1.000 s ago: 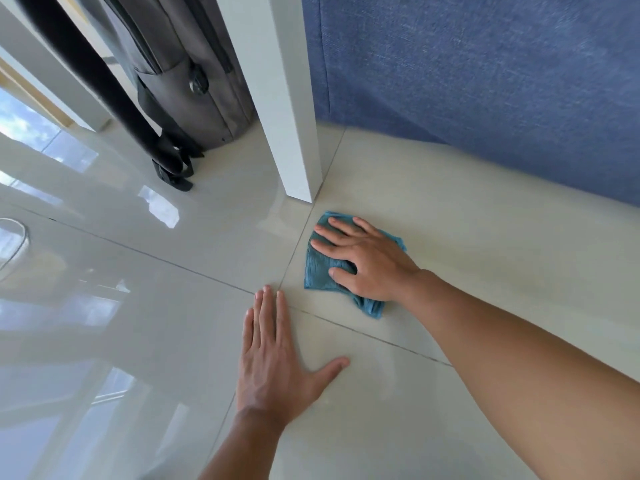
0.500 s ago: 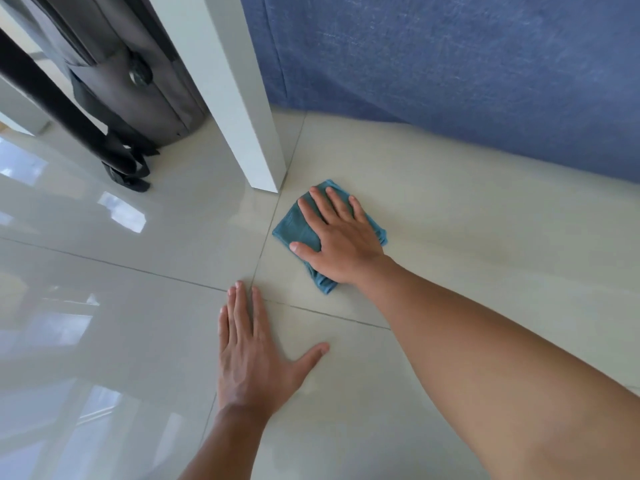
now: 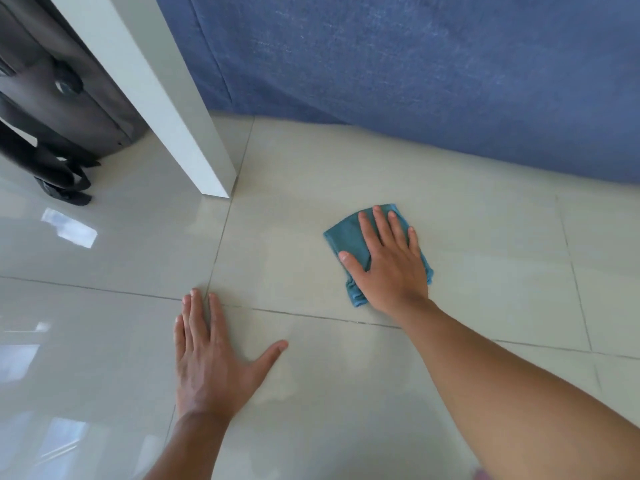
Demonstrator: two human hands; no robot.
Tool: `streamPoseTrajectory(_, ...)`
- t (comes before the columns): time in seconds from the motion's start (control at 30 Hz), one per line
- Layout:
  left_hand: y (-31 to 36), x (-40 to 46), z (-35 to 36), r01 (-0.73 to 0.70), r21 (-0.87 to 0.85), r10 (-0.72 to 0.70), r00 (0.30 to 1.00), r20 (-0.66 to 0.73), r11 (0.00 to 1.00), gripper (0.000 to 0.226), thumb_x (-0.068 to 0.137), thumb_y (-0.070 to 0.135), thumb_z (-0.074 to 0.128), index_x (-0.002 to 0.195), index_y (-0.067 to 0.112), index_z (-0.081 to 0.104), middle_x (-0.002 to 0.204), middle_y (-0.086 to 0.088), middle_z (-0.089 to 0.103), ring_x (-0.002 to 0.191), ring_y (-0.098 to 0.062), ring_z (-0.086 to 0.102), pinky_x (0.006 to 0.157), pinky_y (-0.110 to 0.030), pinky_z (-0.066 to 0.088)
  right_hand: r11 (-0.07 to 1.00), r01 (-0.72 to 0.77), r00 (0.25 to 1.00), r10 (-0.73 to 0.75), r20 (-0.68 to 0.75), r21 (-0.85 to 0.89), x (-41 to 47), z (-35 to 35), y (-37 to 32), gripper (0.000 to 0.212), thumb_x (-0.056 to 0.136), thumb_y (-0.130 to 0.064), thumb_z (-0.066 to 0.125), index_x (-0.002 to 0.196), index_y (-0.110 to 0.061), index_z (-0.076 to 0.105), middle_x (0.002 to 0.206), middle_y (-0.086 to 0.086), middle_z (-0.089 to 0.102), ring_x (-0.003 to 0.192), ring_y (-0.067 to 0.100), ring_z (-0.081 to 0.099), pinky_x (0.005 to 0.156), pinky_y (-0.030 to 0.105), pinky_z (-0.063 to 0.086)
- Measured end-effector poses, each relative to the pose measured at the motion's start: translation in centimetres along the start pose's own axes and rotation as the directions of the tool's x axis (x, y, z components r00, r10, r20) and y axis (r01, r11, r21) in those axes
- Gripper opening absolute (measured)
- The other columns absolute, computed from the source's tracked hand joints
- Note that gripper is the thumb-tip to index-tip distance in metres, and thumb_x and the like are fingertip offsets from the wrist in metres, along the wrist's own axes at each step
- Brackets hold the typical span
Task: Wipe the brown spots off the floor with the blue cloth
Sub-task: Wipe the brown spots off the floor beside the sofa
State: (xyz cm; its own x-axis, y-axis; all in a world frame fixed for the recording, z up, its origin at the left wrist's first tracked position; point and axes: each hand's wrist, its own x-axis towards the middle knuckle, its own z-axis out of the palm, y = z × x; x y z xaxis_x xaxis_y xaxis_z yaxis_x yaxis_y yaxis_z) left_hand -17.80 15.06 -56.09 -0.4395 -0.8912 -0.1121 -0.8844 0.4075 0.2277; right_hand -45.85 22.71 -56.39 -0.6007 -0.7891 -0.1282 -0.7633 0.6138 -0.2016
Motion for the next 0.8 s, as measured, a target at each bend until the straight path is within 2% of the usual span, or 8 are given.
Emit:
streamPoseTrajectory(0.07, 0.1, 0.0, -0.1, 0.005, -0.004, -0.005, 1.000, 0.005, 1.000, 0.134, 0.062, 0.094, 0.041, 0.154, -0.001, 0.023, 0.164, -0.024, 0.016, 0.156, -0.031, 0.007, 0.125, -0.045, 0.009, 0.992, -0.128, 0.992, 0.128, -0.018, -0.002, -2.1, 0.1, 1.4, 0.080, 0.096, -0.068, 0.022, 0.163, -0.024, 0.009, 0.172, 0.001, 0.002, 0.157, 0.023, -0.002, 0.126, 0.048, 0.000)
streamPoseTrajectory(0.13, 0.2, 0.0, -0.2, 0.008, -0.008, -0.008, 1.000, 0.011, 1.000, 0.133, 0.062, 0.094, 0.041, 0.154, -0.001, 0.024, 0.164, -0.025, 0.016, 0.156, -0.032, 0.007, 0.125, -0.045, 0.009, 0.986, -0.169, 0.986, 0.169, -0.013, 0.002, -4.1, 0.4, 1.3, 0.082, 0.096, -0.067, 0.021, 0.163, -0.022, 0.007, 0.172, 0.004, 0.001, 0.157, 0.026, -0.003, 0.126, 0.049, 0.000)
streamPoseTrajectory(0.3, 0.0, -0.1, -0.2, 0.009, -0.004, -0.009, 1.000, 0.023, 1.000, 0.134, 0.062, 0.094, 0.041, 0.156, 0.001, 0.020, 0.166, -0.022, 0.011, 0.156, -0.030, 0.002, 0.126, -0.043, 0.005, 0.997, 0.072, 0.996, -0.072, 0.056, -0.004, -5.2, 0.7, -1.1, 0.082, 0.096, -0.068, 0.027, 0.163, -0.023, 0.011, 0.171, 0.002, -0.001, 0.157, 0.024, -0.007, 0.126, 0.050, -0.002)
streamPoseTrajectory(0.4, -0.1, -0.1, 0.0, 0.000, 0.007, 0.000, 1.000, 0.014, 1.000, 0.134, 0.062, 0.095, 0.038, 0.155, 0.000, 0.020, 0.165, -0.024, 0.013, 0.156, -0.031, 0.003, 0.126, -0.045, 0.007, 0.971, 0.239, 0.965, -0.239, 0.106, 0.018, -2.9, 0.8, -3.0, 0.082, 0.095, -0.070, 0.029, 0.162, -0.026, 0.012, 0.172, -0.001, -0.002, 0.157, 0.022, -0.009, 0.125, 0.051, 0.000)
streamPoseTrajectory(0.47, 0.0, 0.0, 0.2, -0.007, 0.003, 0.007, 1.000, 0.015, 1.000, 0.134, 0.063, 0.096, 0.035, 0.155, 0.000, 0.021, 0.165, -0.024, 0.014, 0.156, -0.031, 0.004, 0.126, -0.045, 0.007, 0.957, 0.287, 0.949, -0.289, 0.125, 0.030, -1.0, 0.8, -4.8, 0.083, 0.093, -0.071, 0.029, 0.162, -0.028, 0.012, 0.172, -0.002, -0.002, 0.157, 0.021, -0.010, 0.125, 0.051, 0.000)
streamPoseTrajectory(0.57, -0.2, 0.3, 0.2, -0.007, -0.016, 0.007, 1.000, 0.009, 1.000, 0.133, 0.062, 0.095, 0.039, 0.154, 0.000, 0.023, 0.165, -0.024, 0.015, 0.156, -0.031, 0.005, 0.126, -0.045, 0.008, 0.967, 0.248, 0.957, -0.253, 0.140, 0.052, 1.0, 1.0, -7.1, 0.084, 0.092, -0.074, 0.027, 0.162, -0.031, 0.009, 0.171, -0.005, -0.005, 0.156, 0.018, -0.012, 0.125, 0.048, -0.006)
streamPoseTrajectory(0.67, 0.1, 0.2, -0.1, -0.003, -0.028, 0.003, 1.000, 0.014, 1.000, 0.132, 0.062, 0.093, 0.043, 0.155, 0.001, 0.022, 0.165, -0.023, 0.013, 0.156, -0.029, 0.002, 0.126, -0.043, 0.005, 0.974, 0.222, 0.965, -0.227, 0.130, 0.054, 1.4, 0.9, -6.3, 0.082, 0.093, -0.074, 0.026, 0.162, -0.032, 0.008, 0.171, -0.007, -0.005, 0.156, 0.016, -0.010, 0.125, 0.047, -0.006)
streamPoseTrajectory(0.8, 0.1, 0.3, -0.3, -0.021, -0.026, 0.022, 0.999, 0.034, 0.999, 0.134, 0.062, 0.094, 0.043, 0.157, 0.003, 0.017, 0.167, -0.021, 0.008, 0.156, -0.028, -0.002, 0.126, -0.044, 0.003, 0.999, 0.043, 0.996, -0.045, 0.081, 0.030, 1.0, 0.1, -1.7, 0.081, 0.095, -0.072, 0.023, 0.162, -0.031, 0.006, 0.171, -0.006, -0.006, 0.157, 0.018, -0.010, 0.125, 0.046, -0.007)
